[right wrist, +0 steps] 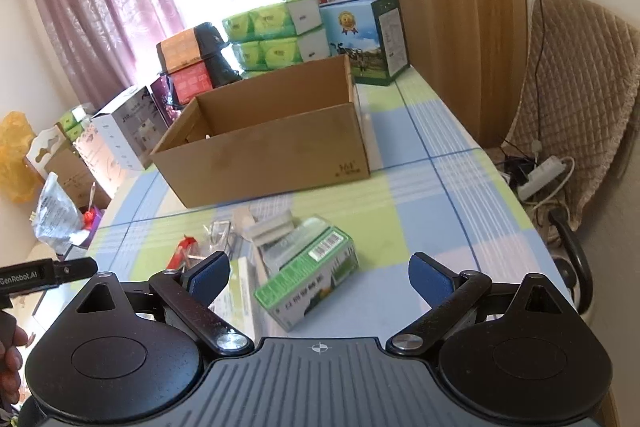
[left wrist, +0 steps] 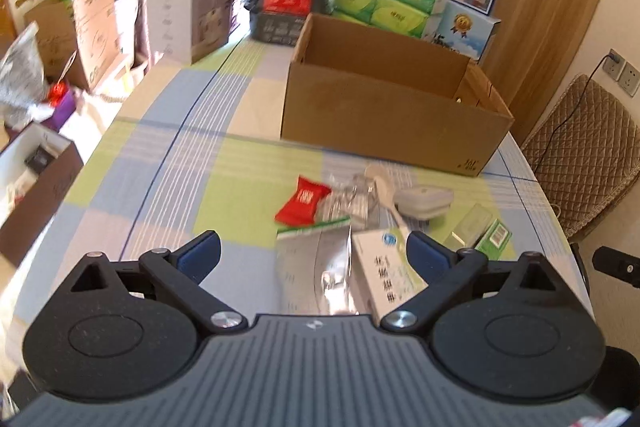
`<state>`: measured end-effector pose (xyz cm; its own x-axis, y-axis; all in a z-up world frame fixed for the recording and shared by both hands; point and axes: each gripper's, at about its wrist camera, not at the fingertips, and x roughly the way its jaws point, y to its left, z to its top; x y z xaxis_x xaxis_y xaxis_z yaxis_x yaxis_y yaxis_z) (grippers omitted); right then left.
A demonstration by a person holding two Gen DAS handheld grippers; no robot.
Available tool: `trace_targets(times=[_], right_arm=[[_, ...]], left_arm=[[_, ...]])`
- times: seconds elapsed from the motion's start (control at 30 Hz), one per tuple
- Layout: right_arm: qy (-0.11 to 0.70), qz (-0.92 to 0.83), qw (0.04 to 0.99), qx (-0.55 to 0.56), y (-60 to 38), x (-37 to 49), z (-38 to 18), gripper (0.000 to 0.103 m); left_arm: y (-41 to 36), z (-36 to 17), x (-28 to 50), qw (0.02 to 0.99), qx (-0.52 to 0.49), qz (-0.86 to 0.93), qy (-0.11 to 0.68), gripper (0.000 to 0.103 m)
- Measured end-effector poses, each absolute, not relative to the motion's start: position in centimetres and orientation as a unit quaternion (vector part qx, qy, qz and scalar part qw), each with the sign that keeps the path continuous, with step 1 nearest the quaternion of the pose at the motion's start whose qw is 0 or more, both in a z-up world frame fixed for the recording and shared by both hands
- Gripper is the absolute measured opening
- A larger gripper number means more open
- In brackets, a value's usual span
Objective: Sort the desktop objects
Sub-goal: 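Move both tools back toward the remaining items on the table, then grasp the silver foil bag with the left gripper while the right gripper grasps the green medicine box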
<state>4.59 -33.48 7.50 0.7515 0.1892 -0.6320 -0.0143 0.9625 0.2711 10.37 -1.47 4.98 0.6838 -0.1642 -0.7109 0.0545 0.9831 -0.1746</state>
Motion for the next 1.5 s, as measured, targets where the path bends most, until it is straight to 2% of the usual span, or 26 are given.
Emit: trace_targets(times=[0.57,1.5], right_arm=[[0.377,0.062,0.916,0.122,-31.8,4.6,5.1,0.094],[0.450,0.059,0.881,0.135,-29.9,11.6,-1.0,0.093]], left_arm=[[-0.8,2.4,8.0,0.901,-0.061,-0.049,0.426,0.098],[-2.7,-3.0,12.6,0.876,-0.031,-0.061,0.477,0.098]])
